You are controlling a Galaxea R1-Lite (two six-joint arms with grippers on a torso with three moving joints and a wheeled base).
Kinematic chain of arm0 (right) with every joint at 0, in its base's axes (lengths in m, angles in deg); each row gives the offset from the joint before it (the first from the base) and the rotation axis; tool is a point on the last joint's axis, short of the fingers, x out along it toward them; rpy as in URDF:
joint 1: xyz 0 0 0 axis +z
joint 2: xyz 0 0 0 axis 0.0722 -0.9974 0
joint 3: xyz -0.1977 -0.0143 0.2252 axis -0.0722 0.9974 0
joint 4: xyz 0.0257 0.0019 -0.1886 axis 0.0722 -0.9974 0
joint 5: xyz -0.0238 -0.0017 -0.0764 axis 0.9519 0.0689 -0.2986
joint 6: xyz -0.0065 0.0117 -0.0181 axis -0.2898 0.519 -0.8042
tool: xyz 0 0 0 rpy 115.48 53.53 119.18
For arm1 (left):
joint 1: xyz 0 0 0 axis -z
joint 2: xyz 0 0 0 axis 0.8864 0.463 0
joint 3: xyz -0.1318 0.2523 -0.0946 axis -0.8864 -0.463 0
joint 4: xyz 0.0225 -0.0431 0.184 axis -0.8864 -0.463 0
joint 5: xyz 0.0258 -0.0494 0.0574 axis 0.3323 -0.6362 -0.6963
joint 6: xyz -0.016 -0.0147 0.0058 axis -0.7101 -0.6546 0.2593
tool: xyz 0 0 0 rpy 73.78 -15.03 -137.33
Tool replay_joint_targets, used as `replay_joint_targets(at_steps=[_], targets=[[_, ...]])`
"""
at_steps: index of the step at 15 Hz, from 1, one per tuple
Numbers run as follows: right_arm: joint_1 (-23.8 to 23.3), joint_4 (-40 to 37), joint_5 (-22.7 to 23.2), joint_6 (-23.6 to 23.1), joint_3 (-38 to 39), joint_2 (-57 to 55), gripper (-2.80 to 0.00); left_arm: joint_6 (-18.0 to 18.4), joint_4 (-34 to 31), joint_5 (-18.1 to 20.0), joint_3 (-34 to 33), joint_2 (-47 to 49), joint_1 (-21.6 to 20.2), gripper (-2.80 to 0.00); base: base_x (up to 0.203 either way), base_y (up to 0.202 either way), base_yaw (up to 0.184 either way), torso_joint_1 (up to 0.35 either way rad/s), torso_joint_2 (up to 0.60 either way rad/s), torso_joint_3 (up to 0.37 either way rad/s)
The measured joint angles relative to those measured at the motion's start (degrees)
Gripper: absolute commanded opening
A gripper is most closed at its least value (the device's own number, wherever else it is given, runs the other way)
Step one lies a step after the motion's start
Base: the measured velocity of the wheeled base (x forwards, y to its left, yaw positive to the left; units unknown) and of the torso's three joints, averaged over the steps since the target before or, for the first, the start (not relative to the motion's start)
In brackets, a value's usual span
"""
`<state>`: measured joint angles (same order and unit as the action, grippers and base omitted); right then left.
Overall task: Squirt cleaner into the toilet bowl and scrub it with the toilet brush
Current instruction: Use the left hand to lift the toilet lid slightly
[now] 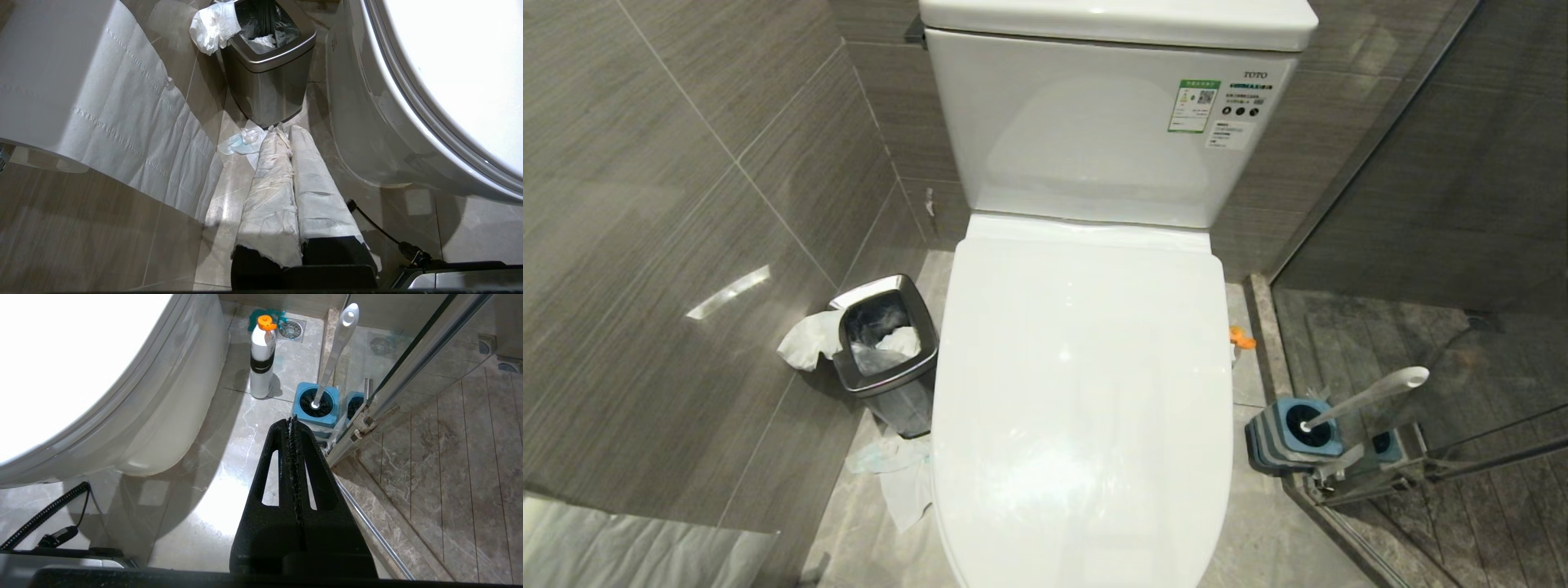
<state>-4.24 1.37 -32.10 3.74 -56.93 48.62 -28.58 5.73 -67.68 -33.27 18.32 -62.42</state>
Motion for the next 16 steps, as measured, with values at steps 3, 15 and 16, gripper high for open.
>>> replay_joint_targets(at_steps=[3, 15, 16], targets=[[0.02, 0.01, 0.0, 0.0, 0.0, 0.0, -2.8, -0.01, -0.05, -0.05, 0.0, 0.0, 0.0, -2.8, 0.0, 0.0, 0.0, 0.0, 0.0, 0.0], [0.0, -0.01, 0.01, -0.01, 0.0, 0.0, -2.8, -0.02, -0.02, -0.02, 0.0, 0.0, 0.0, -2.8, 0.0, 0.0, 0.0, 0.0, 0.0, 0.0], [0.0, -0.01, 0.0, -0.01, 0.0, 0.0, -2.8, 0.01, -0.02, -0.02, 0.0, 0.0, 0.0, -2.8, 0.0, 0.0, 0.0, 0.0, 0.0, 0.0]])
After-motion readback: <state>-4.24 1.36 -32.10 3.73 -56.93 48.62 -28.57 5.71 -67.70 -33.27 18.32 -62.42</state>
